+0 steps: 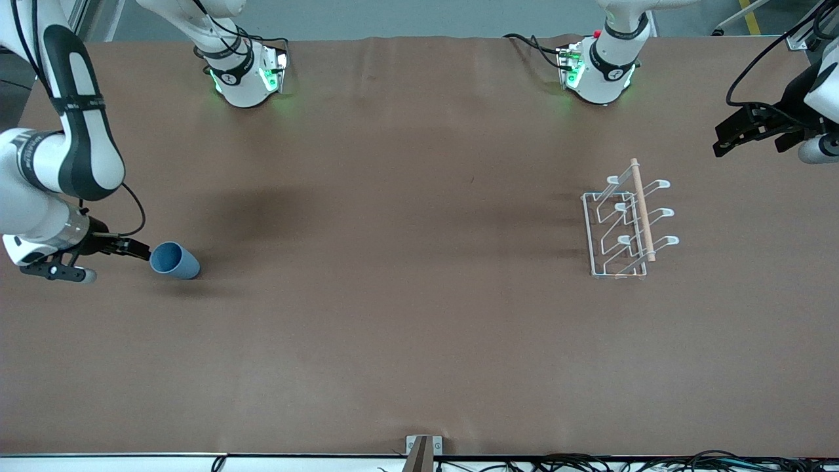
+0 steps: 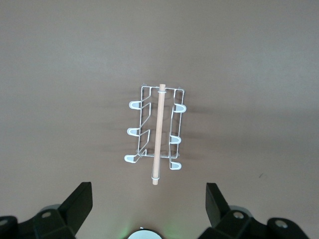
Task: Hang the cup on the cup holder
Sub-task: 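Reach the right gripper down to the blue cup and grasp it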
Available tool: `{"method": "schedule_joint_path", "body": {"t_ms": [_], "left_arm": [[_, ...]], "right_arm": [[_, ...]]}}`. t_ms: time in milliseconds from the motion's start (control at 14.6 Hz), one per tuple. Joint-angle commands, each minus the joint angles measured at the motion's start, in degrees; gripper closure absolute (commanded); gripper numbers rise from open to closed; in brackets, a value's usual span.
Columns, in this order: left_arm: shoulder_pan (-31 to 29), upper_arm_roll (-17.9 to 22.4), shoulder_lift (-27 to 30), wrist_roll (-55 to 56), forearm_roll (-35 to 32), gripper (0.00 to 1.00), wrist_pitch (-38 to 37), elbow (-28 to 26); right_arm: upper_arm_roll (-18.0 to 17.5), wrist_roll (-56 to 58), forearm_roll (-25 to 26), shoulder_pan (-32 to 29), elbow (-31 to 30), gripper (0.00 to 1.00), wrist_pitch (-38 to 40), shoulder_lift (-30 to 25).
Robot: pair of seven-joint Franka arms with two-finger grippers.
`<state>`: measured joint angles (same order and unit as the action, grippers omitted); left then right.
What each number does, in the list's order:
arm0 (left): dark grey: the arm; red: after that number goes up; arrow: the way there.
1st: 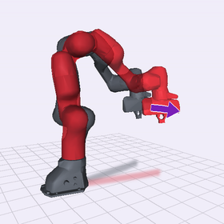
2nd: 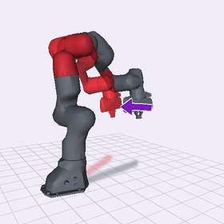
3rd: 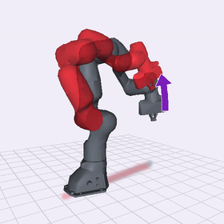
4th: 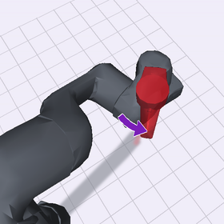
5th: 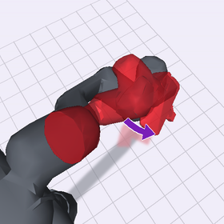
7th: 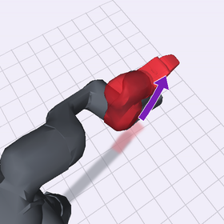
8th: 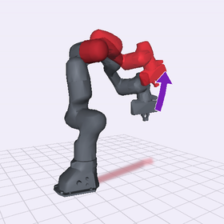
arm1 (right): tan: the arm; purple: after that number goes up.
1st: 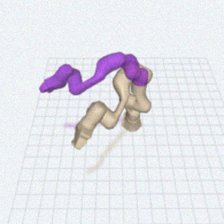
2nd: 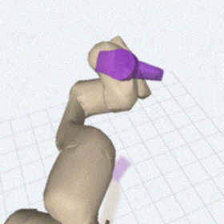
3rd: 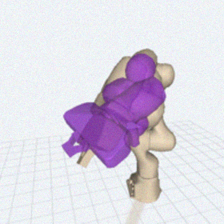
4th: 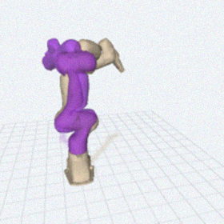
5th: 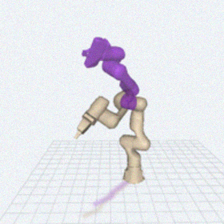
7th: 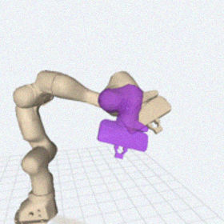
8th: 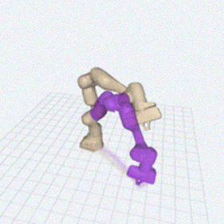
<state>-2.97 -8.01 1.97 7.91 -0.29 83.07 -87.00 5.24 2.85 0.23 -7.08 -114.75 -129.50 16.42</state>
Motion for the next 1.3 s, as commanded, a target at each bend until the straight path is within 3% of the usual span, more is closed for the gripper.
{"method": "schedule_joint_path", "body": {"t_ms": [0, 205, 274, 411, 479, 616, 889, 1232], "left_arm": [[-0.11, -0.08, -0.39, -1.06, 0.91, 0.0, -0.46, 1.13], [0.33, -0.25, -0.48, -0.88, 0.91, 0.0, -0.19, 1.13], [0.33, -0.25, -0.65, -0.88, 0.99, 0.0, -0.11, 1.22], [0.33, -0.25, -0.74, -0.88, 1.08, 0.0, -0.1, 1.13], [0.33, -0.25, -0.74, -0.88, 1.08, 0.0, -0.1, 1.13], [0.33, -0.25, -0.83, -0.88, 1.08, 0.0, -0.1, 1.13], [-0.02, -0.34, -0.74, -1.06, 1.08, 0.0, -0.19, 1.13], [0.07, -0.25, -0.74, -0.97, 1.0, 0.0, -0.19, 1.22]], "right_arm": [[-0.58, 0.14, 0.48, -0.65, -0.13, 0.05, -1.63, 2.38], [-0.58, 0.06, 0.39, -0.83, -0.13, 0.15, -3.74, 4.85], [-0.58, 0.05, 0.39, -0.83, -0.21, 0.24, -3.65, 4.94], [-0.58, 0.06, 0.39, -0.83, -0.39, 0.65, -3.48, 5.46], [-0.67, 0.05, 0.21, -0.74, -0.74, 0.79, -3.39, 5.47], [-0.67, 0.05, 0.12, -0.66, -1.09, 0.93, -3.21, 5.47], [-0.85, -0.03, 0.12, -0.13, -0.83, 0.98, -0.76, 4.51], [-2.52, 0.41, 0.12, 0.4, 3.83, 0.97, 5.84, -2.43]]}}
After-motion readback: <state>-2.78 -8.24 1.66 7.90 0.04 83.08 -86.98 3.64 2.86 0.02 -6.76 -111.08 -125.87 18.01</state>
